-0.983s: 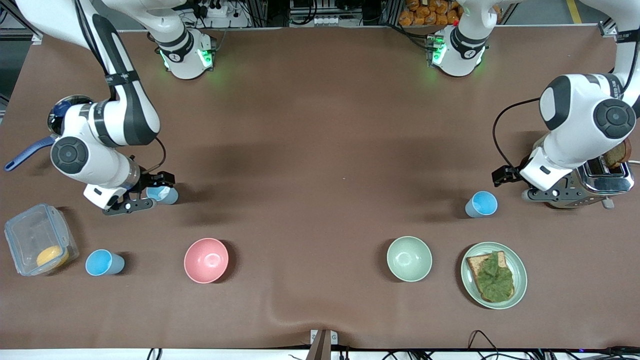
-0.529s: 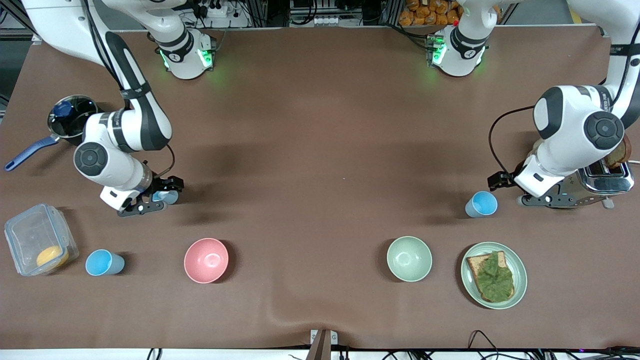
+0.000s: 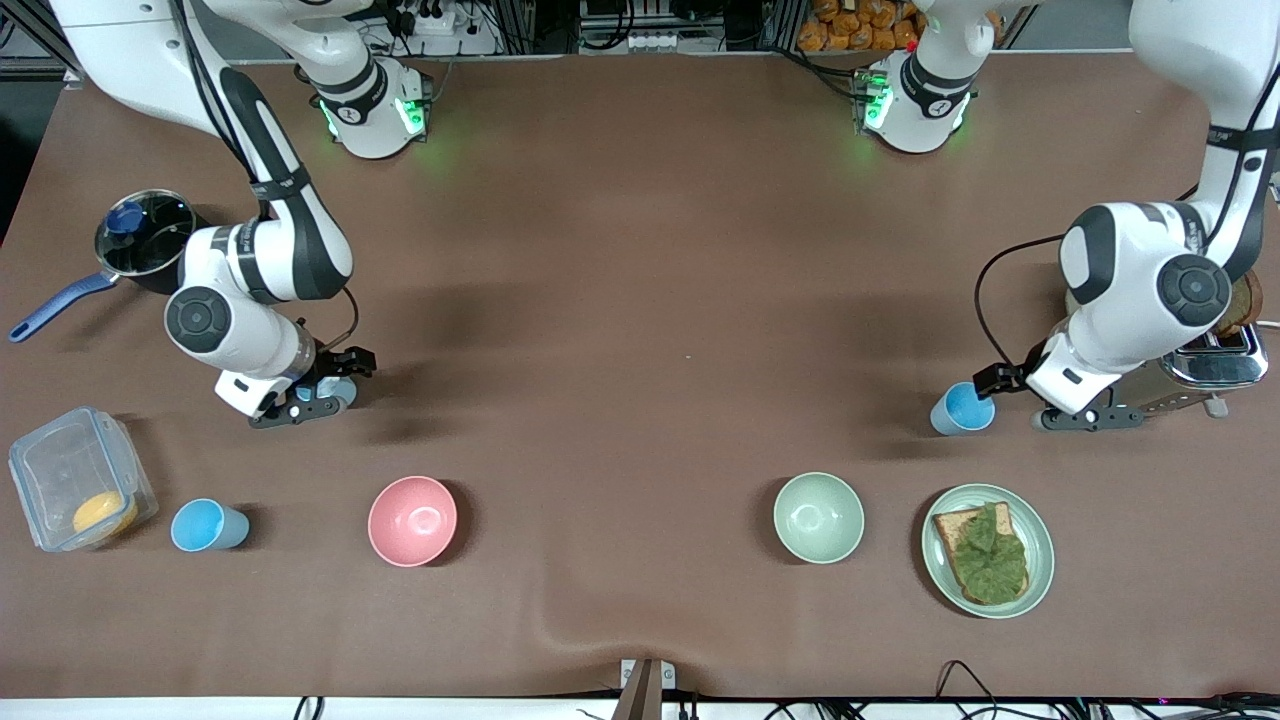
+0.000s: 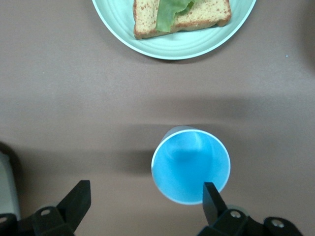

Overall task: Stack blue cups with both arms
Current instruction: 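Close the right gripper on its cup while the left gripper grasps its cup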

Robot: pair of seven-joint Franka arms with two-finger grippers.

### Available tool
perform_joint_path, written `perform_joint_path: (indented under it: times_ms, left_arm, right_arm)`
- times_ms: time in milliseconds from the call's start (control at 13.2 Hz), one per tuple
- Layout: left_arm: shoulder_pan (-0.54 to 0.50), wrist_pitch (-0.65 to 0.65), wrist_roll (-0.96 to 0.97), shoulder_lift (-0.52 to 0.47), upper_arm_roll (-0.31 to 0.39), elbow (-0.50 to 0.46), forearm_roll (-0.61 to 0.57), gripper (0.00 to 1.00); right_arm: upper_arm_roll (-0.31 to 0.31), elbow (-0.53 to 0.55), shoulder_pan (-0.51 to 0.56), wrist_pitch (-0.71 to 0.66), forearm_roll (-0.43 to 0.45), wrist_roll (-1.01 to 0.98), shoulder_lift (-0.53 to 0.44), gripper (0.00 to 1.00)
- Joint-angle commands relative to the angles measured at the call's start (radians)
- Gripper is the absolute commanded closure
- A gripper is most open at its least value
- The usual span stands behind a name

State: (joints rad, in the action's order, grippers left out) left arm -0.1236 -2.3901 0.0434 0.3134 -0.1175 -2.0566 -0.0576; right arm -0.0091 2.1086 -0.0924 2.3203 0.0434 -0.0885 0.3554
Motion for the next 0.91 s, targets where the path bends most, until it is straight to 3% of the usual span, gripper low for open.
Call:
perform_joint_path:
  times_ms: [0,76,227,453,680,831]
  left_arm:
    - [-0.011,-0.023,0.007,0.041,-0.011,0.024,-0.021,0.00]
    - [-0.011,-0.030,0.006,0.047,-0.011,0.023,-0.021,0.00]
    - [-0.011,-0.035,0.006,0.062,-0.011,0.023,-0.021,0.00]
    - [-0.011,-0.052,0.006,0.085,-0.011,0.023,-0.022,0.03]
    - [-0.011,-0.055,0.006,0.098,-0.013,0.023,-0.022,0.35]
    - [-0.010,-0.055,0.006,0.099,-0.011,0.024,-0.022,0.65]
  right_arm:
    - [0.000,0.005,-0.007,0.007,0.016,0.012,0.010,0.67]
    - [0.000,0.002,-0.009,0.002,0.016,0.013,0.010,0.83]
    - [0.000,-0.008,-0.012,-0.019,0.016,0.015,0.010,1.00]
    - [-0.002,-0.057,-0.024,-0.074,0.016,0.015,0.025,1.00]
    - [-0.003,-0.119,-0.047,-0.154,0.016,0.013,0.031,1.00]
    - [-0.002,-0.145,-0.055,-0.195,0.016,0.019,0.031,1.00]
